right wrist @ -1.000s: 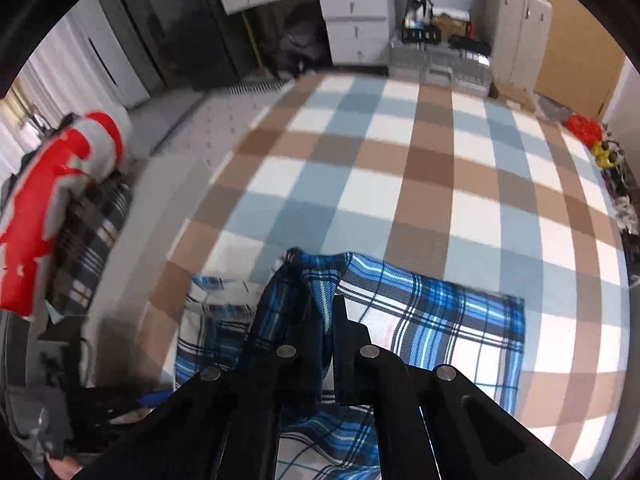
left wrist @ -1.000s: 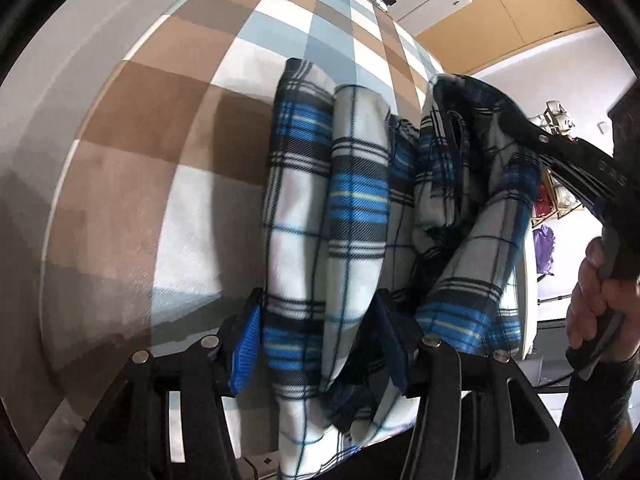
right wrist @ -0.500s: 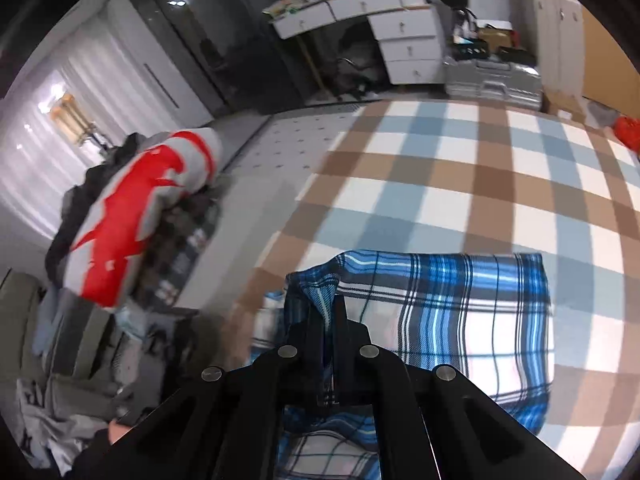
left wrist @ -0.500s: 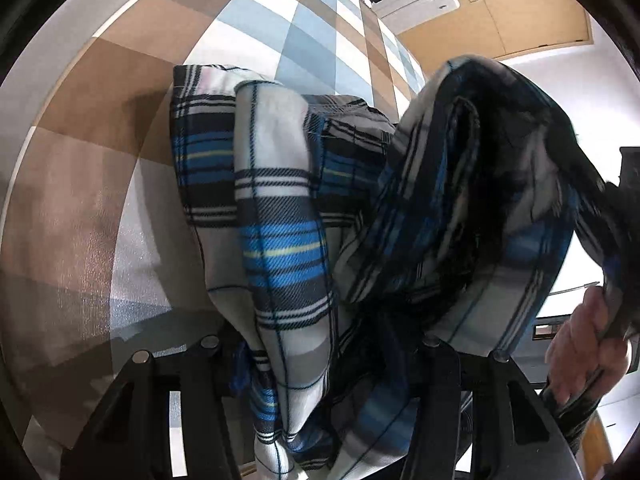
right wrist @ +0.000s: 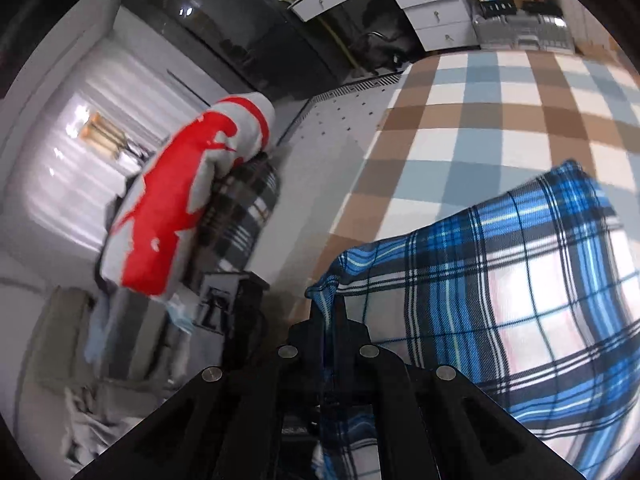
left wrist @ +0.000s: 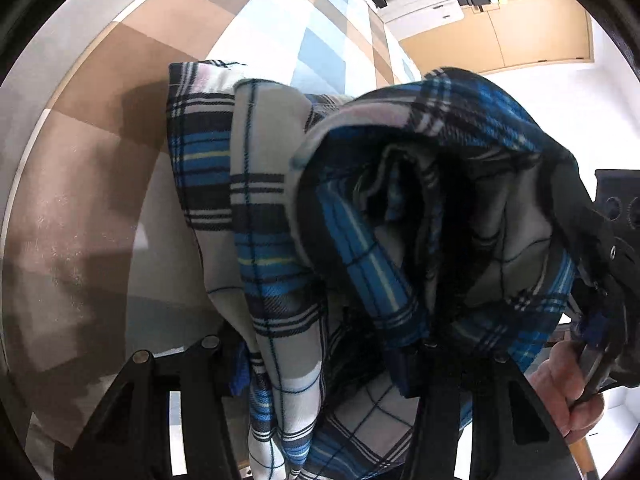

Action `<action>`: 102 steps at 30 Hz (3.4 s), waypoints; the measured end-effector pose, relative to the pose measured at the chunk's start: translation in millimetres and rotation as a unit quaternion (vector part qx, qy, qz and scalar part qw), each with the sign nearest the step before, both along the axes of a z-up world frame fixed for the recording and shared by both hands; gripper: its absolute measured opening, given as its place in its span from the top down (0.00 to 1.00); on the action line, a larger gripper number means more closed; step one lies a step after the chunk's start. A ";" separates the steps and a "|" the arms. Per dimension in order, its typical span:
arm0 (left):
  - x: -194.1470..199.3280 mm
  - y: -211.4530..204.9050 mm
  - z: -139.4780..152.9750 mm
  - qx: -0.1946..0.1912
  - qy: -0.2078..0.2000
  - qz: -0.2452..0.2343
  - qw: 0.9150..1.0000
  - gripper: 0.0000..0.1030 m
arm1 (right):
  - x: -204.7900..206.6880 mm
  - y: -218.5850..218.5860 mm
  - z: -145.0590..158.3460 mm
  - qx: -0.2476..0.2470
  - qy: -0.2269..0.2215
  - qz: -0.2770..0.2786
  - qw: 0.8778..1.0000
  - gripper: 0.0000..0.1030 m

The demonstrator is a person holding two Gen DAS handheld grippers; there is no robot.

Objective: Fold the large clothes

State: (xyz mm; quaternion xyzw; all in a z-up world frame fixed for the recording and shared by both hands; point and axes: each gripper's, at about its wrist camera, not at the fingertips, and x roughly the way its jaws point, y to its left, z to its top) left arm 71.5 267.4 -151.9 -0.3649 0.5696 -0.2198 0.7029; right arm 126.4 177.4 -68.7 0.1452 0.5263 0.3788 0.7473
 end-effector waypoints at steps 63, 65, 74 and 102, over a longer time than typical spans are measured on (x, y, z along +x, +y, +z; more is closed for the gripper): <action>-43.7 2.5 67.1 0.064 -0.035 -0.001 0.997 0.54 | -35.4 -128.2 -64.3 -0.148 -0.063 0.071 0.984 0.00; -50.2 -12.2 81.2 0.032 -0.057 -0.030 0.997 0.54 | -37.8 -130.2 -63.1 -0.139 -0.062 0.076 0.986 0.00; -54.8 -40.1 15.7 0.110 0.023 -0.083 0.990 0.53 | -62.6 -161.9 -44.4 -0.033 -0.036 0.115 0.992 0.00; -86.2 32.2 26.3 0.223 0.035 0.033 0.974 0.41 | 13.5 -220.2 -75.4 0.016 0.004 -0.041 0.999 0.00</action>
